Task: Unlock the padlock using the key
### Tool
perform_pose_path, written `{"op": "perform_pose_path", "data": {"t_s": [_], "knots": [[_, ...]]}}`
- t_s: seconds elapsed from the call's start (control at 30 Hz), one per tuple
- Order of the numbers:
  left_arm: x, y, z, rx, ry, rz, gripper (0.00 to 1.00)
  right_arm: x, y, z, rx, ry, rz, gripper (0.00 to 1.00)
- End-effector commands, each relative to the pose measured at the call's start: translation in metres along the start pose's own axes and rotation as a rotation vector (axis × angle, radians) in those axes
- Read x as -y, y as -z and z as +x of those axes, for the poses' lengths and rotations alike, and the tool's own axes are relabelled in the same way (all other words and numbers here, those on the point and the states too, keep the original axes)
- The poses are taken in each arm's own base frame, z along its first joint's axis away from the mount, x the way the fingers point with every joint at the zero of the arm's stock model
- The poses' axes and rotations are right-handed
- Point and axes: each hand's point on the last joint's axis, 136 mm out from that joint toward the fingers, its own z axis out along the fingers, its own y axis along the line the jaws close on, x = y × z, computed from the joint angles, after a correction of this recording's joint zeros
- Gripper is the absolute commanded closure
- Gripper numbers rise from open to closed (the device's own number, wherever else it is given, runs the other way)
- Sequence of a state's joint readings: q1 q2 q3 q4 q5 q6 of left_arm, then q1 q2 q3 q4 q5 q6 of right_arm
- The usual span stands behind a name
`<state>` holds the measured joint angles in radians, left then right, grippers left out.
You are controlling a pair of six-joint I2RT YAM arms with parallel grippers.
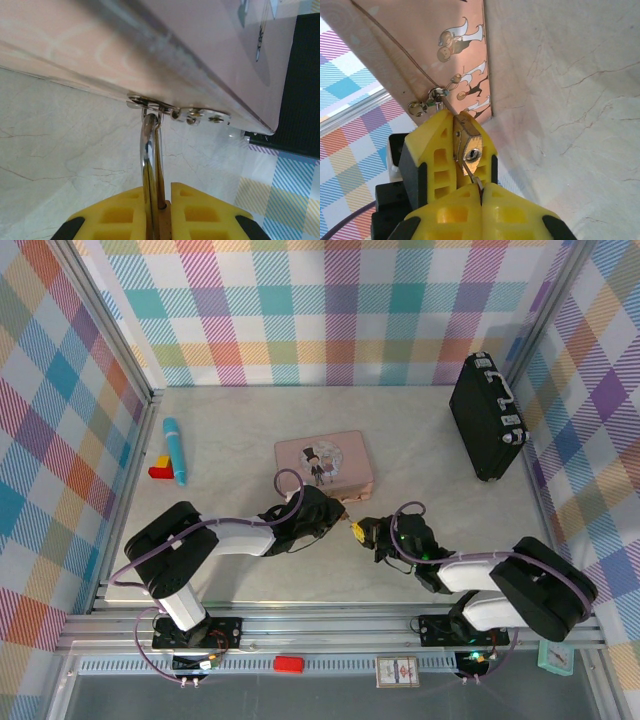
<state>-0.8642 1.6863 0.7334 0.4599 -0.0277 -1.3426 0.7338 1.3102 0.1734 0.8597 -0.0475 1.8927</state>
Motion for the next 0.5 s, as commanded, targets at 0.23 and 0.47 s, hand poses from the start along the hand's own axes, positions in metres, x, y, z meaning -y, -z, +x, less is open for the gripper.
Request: {"op": "perform_pose_path", "data": {"t_s": [0.23, 0.47], "knots": [[0.0489, 0.0037, 0.0129, -0.040, 0.000, 0.187, 1.00, -0.0001, 0.0059, -0.0038, 0.034, 0.017, 0.007, 1.00], [0.0511, 0.0048, 0.0137, -0.042, 0.007, 0.197, 1.00, -0.0008, 0.0009, -0.0023, 0.021, 0.014, 0.004, 1.00]]}}
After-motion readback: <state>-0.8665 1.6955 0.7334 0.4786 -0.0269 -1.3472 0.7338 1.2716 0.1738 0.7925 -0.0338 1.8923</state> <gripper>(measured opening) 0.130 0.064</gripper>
